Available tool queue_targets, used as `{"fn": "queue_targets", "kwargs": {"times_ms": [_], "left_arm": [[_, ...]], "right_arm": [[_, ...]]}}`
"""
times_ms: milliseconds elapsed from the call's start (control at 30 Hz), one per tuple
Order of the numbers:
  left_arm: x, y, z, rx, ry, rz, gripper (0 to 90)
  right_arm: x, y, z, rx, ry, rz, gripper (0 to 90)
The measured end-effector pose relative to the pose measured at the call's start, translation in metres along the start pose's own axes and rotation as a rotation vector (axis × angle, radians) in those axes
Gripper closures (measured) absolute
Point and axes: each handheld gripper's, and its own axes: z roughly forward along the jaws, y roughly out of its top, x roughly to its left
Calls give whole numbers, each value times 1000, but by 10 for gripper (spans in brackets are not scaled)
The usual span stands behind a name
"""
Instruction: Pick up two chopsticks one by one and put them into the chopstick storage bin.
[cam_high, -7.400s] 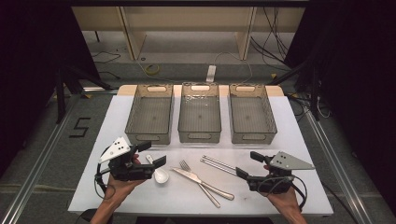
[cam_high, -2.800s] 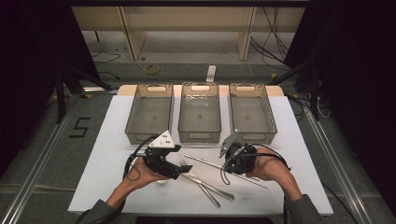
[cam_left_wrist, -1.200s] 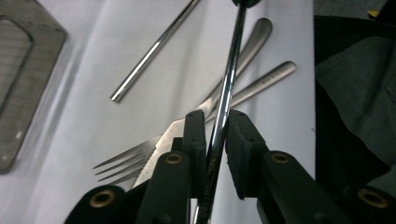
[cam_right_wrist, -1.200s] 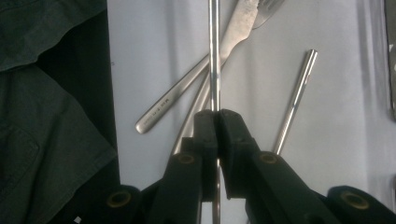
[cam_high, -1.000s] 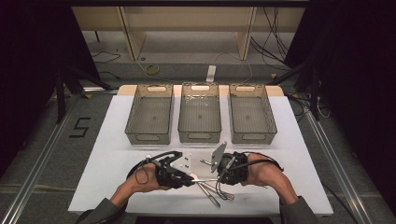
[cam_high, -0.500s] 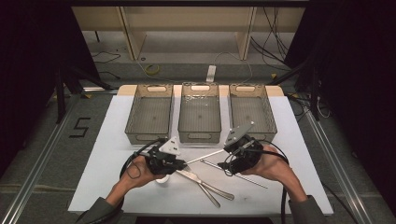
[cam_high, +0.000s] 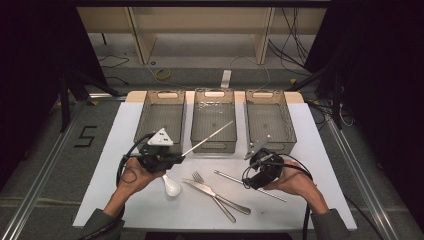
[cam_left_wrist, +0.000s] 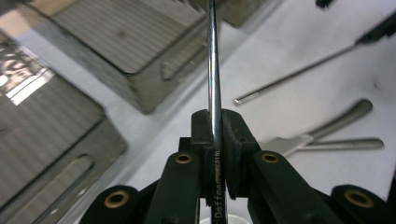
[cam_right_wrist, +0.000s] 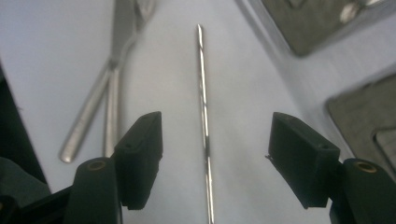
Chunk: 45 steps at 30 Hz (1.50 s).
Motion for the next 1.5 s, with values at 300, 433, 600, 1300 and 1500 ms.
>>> {"fn": "queue_targets", "kwargs": {"times_ms": [300,433,600,1300,1500], "left_arm": [[41,-6,-18,-57,99,-138,837],[57,-5,-24,-81,136,-192,837],[77,-1,-27,-95,184,-233,837],[130,3,8,-24,276,-365,836],[138,-5,14,-12,292,-400,836]], "right_arm": [[-11,-13,26,121,-11,35,336],[-13,-15,29,137,-8,48,323],[-13,-17,30,141,-9,56,323],[-11,-17,34,159,4,37,313],[-11,-17,35,164,2,39,312]]}}
